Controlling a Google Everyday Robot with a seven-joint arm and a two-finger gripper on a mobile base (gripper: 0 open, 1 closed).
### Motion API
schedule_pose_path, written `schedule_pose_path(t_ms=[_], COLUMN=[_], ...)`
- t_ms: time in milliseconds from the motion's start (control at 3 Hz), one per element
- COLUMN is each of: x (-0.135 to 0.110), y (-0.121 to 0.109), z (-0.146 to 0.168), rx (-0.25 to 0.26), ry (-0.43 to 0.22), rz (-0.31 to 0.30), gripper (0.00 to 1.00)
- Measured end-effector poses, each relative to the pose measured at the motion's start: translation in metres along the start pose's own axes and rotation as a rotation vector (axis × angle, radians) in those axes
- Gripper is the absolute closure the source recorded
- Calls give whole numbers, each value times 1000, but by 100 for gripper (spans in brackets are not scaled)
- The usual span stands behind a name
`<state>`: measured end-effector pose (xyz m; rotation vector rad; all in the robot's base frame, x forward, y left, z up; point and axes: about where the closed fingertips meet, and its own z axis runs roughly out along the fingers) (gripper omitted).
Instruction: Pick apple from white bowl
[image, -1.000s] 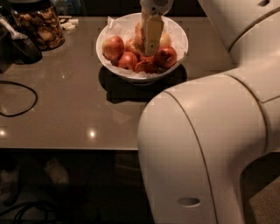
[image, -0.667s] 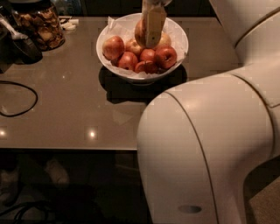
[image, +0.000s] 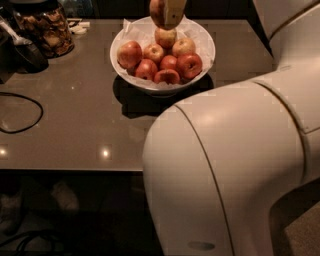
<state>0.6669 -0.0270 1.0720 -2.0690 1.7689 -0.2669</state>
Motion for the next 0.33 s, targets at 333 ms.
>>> schedule_pose_path(t_ms=[333], x=[-3], y=[-10], z=[2], rx=[36], ry=[-10], rz=[0], gripper=[100])
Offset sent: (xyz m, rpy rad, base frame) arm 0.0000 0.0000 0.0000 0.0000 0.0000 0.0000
